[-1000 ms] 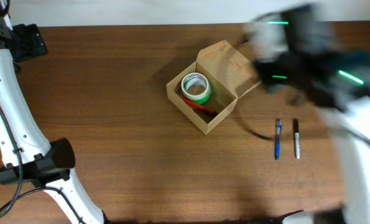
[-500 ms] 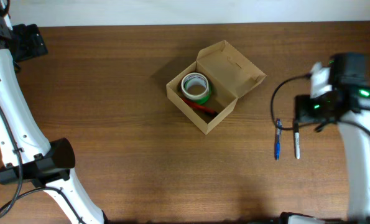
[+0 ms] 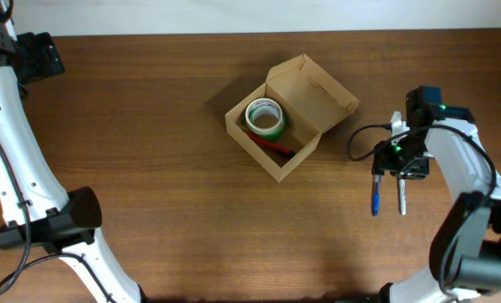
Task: Pack container
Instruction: 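Release the cutter, move the right gripper to the blue pen and grasp it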
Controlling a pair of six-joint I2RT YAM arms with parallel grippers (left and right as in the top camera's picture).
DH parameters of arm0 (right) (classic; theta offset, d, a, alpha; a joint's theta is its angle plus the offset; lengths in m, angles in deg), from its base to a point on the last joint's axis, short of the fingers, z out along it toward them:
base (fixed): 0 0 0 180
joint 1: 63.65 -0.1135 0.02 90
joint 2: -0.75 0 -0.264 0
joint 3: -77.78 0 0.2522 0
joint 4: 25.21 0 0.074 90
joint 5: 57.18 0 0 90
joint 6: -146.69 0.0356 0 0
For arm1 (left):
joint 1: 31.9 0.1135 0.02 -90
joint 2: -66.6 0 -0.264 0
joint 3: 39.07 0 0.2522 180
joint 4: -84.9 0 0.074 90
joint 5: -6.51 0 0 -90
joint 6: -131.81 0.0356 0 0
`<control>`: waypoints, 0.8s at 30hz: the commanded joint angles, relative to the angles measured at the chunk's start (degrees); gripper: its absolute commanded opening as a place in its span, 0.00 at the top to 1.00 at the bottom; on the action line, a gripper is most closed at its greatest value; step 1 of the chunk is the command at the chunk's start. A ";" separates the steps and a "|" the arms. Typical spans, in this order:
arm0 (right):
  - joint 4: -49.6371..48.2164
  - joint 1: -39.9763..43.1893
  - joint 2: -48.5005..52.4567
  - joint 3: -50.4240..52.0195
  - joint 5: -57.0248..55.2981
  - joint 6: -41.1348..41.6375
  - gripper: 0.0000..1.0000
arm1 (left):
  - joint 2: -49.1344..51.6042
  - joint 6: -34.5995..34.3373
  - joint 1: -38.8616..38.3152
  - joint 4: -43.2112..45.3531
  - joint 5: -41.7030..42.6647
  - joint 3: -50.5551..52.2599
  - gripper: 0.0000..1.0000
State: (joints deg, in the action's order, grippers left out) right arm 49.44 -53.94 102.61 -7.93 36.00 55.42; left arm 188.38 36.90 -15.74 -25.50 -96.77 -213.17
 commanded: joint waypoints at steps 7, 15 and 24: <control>-3.43 0.33 3.74 1.57 0.90 1.81 0.42 | 0.46 0.70 0.24 -0.02 0.42 0.17 0.00; -7.74 0.33 3.74 7.34 1.16 2.54 0.43 | 0.46 0.68 0.24 -0.02 0.42 0.17 0.00; -11.04 0.33 3.74 10.29 1.11 5.25 0.66 | 0.46 0.68 0.24 -0.02 0.44 0.17 0.00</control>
State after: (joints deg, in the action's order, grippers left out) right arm 39.01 -53.94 105.83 1.47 36.63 59.66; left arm 188.38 36.90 -15.74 -25.50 -96.77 -213.17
